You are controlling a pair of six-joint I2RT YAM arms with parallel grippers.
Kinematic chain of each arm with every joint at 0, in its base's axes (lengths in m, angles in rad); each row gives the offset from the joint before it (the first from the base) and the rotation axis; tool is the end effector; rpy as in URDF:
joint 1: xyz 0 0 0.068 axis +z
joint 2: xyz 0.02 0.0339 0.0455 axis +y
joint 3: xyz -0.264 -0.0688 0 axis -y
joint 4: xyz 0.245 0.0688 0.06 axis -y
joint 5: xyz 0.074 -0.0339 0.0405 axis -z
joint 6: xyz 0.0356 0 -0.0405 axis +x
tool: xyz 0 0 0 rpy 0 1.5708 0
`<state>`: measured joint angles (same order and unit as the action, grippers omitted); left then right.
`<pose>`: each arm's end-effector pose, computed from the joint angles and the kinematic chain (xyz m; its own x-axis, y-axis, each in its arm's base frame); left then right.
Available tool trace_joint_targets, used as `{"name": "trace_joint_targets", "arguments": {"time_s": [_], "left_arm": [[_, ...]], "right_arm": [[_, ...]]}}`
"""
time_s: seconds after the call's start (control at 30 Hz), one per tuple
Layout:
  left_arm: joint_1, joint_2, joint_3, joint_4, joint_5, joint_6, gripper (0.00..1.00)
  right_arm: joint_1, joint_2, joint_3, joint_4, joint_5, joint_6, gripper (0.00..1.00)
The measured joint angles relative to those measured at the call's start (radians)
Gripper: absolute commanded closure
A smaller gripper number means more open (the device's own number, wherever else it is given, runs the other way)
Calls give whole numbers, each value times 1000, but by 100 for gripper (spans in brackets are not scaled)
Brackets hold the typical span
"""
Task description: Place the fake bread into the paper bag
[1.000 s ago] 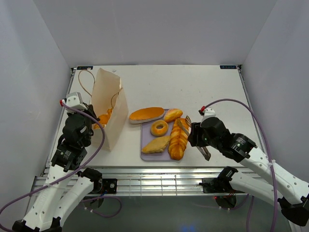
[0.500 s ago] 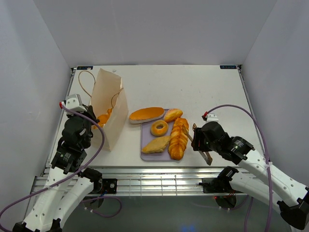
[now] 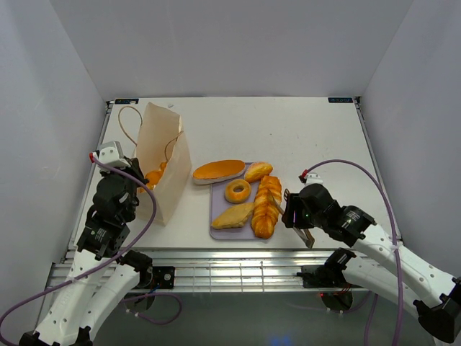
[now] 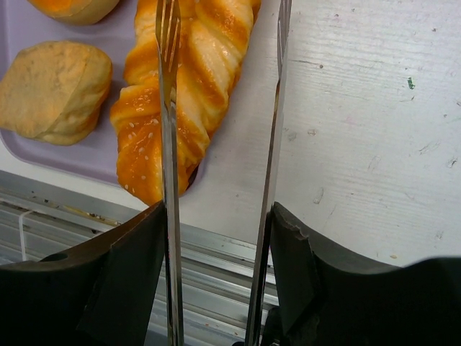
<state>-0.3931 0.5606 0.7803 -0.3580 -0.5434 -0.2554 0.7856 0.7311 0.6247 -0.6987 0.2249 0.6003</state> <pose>0.1234 -0.0312 0.3514 -0.0865 -0.1982 -0.9763 -0.1726 0.9682 -0.1813 0.1108 0.0996 0.2450 -0.7483 0.0303 -0.6627 -0.1908 0.9469 0.2588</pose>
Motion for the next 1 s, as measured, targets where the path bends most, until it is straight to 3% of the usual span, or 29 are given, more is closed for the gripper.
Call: {"name": "trace_joint_targets", "arguments": {"time_s": [0.3,0.5,0.8,1.0], "left_arm": [[0,-3,-2,1,4,4,100],[0,-7,-2,1,5,4,100],[0,-16,-8,3,8,7,100],[0,-22,-8,4,8,10,100]], "right_arm": [[0,3,-14,36,-18,3,46],[-1,17,-19,52,-37,8,65],[-1,19,30,43,-48,1,74],[-1,25,139,10,-49,-19,74]]}}
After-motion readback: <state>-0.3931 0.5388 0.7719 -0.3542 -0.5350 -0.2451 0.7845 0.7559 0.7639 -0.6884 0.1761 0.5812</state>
